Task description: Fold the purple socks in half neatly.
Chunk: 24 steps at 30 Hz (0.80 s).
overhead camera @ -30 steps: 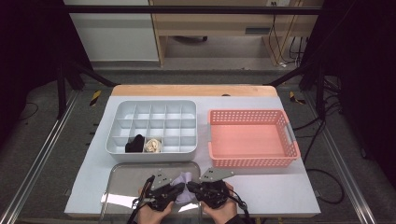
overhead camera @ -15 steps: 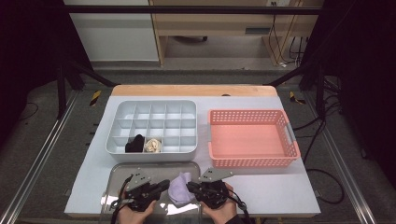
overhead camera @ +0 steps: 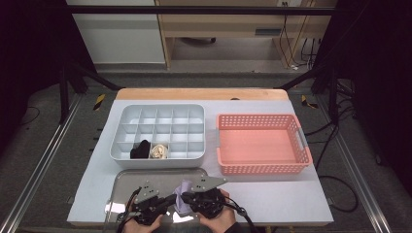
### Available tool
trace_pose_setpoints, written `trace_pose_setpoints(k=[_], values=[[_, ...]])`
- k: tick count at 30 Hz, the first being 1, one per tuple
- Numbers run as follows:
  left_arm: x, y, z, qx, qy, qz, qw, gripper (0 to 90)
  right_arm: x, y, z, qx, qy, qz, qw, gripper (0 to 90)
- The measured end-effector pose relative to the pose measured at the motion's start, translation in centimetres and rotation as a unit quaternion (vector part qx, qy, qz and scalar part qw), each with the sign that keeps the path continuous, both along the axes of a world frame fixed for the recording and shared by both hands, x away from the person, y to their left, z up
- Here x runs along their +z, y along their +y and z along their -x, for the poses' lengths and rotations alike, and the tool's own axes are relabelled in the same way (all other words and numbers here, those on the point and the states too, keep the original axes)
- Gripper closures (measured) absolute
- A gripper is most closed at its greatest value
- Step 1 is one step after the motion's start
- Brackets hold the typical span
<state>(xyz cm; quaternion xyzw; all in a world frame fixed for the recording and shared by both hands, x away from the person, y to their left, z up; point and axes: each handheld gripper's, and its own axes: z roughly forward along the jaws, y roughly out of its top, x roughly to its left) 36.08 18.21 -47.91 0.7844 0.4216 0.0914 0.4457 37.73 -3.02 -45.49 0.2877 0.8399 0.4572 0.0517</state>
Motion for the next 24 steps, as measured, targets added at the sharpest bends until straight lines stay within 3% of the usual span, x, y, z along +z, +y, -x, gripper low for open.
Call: trace_pose_setpoints(k=[7, 12, 15, 18, 20, 24], values=[[0.0, 0.4, -0.3, 0.008, 0.004, 0.003, 1.0, 89.5, -1.6, 1.4, 0.2, 0.023, 0.009, 0.013, 0.9996, 83.9], [1.3, 1.5, -0.7, 0.029, -0.019, 0.019, 0.9992, 86.3, -1.8, 1.5, 0.2, 0.023, 0.014, 0.012, 0.9995, 82.8], [2.2, 1.4, -0.9, 0.015, -0.036, 0.035, 0.9986, 78.7, -1.8, 1.6, 0.2, 0.025, 0.013, 0.015, 0.9995, 81.6], [2.5, 0.4, -1.0, 0.003, -0.046, 0.027, 0.9986, 62.8, -1.9, 1.7, 0.3, 0.025, 0.009, 0.014, 0.9996, 79.8], [1.7, -0.5, -1.4, 0.011, -0.042, -0.006, 0.999, 56.8, -1.8, 1.7, 0.5, 0.027, 0.01, 0.012, 0.9995, 76.2], [1.0, -0.2, -1.7, 0.017, -0.025, -0.013, 0.9995, 56.1, -1.6, 1.5, 0.6, 0.029, 0.012, 0.006, 0.9995, 70.7]])
